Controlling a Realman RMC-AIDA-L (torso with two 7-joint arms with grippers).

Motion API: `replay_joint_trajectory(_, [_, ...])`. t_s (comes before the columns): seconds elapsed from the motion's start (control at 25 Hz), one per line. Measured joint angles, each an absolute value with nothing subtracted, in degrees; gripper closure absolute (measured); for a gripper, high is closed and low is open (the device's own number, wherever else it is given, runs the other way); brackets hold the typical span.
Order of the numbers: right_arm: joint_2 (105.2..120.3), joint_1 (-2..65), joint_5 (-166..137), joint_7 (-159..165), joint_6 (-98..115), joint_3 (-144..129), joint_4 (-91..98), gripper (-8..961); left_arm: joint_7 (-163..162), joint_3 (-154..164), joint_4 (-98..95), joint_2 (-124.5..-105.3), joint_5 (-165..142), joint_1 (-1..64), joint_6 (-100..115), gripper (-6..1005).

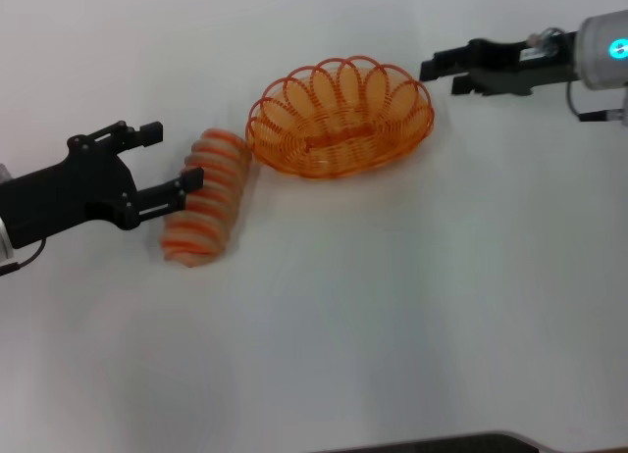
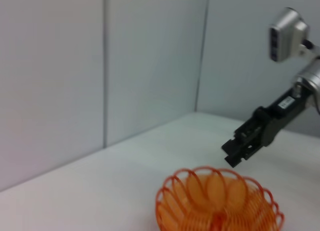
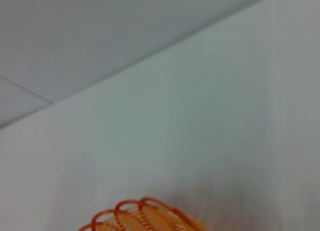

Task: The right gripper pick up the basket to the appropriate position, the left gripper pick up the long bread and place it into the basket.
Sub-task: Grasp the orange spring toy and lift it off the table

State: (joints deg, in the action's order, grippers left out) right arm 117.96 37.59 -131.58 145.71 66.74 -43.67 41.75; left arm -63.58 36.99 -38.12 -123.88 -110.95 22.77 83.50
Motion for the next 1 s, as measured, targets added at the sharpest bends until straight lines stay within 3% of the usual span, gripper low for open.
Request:
replay_joint_trajectory(0.36, [117.22, 29.0, -115.9, 132.1, 69.1, -41.7, 48.6, 307, -72.5, 32.7, -36.3, -123.63, -109.2, 23.8, 83.3, 202])
replay_joint_trajectory(0.6, [117.2, 27.1, -109.4, 118.3, 71.4, -37.5, 48.7, 306, -84.8, 32.6, -36.5, -123.21, -109.4, 24.0, 81.7, 201])
replay_joint_trajectory(1.0, [118.35, 26.5, -104.8, 103.5, 73.3, -33.2, 48.4, 304, -106.5, 37.6, -37.9, -119.2, -116.9, 24.8, 81.1, 202])
